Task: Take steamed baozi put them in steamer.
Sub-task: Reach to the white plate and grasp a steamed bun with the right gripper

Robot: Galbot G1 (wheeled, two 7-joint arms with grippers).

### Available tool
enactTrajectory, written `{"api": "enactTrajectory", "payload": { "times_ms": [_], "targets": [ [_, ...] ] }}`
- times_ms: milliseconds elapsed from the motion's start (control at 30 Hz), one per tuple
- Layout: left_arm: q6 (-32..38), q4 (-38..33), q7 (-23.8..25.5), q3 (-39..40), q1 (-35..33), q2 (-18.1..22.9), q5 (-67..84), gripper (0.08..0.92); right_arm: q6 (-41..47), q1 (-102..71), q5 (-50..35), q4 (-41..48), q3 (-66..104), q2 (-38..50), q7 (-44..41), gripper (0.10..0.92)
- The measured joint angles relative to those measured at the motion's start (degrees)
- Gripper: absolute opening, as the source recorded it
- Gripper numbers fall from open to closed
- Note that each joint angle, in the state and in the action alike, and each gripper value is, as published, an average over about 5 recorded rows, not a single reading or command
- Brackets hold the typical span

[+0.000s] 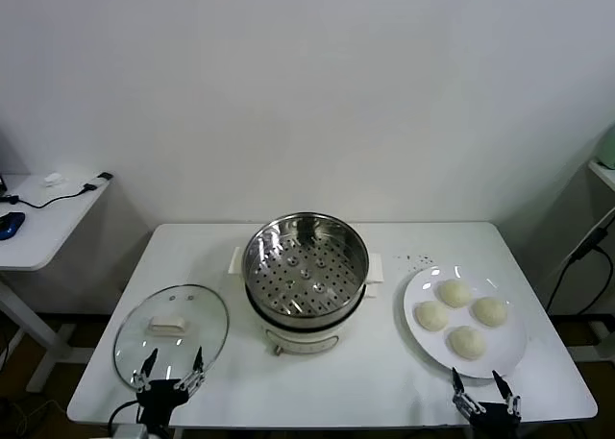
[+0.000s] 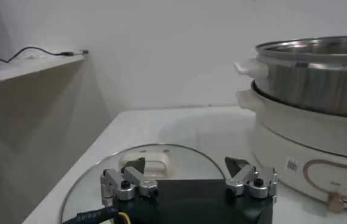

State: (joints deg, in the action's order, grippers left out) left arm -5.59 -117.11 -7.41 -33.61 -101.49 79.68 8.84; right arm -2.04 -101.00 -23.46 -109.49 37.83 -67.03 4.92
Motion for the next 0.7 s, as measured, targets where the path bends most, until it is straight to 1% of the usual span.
{"api": "enactTrajectory", "payload": {
  "times_ms": [167, 367, 533, 700],
  "targets": [
    [-0.38, -0.33, -0.11, 0.11, -0.02, 0.32, 0.0, 0.823, 4.46, 5.86, 1.27, 0.69, 0.77, 2.96, -0.01, 0.823],
    [-1.05, -0.8, -0.33, 0.3, 0.27, 0.56, 0.01, 0.823, 11.29, 18.89, 2.1, 4.88, -0.9, 10.58, -3.17, 0.823],
    [-1.38, -1.09, -0.36, 0.5, 0.42, 0.82, 0.01, 0.823, 14.48, 30.82, 3.12, 10.52, -6.72, 19.98, -11.68, 0.823],
    [-1.39, -0.99, -0.41, 0.78, 0.41, 1.21, -0.15, 0.823, 13.3, 42.6, 5.41, 16.5, -16.35, 29.95, -24.97, 0.823]
  ]
}}
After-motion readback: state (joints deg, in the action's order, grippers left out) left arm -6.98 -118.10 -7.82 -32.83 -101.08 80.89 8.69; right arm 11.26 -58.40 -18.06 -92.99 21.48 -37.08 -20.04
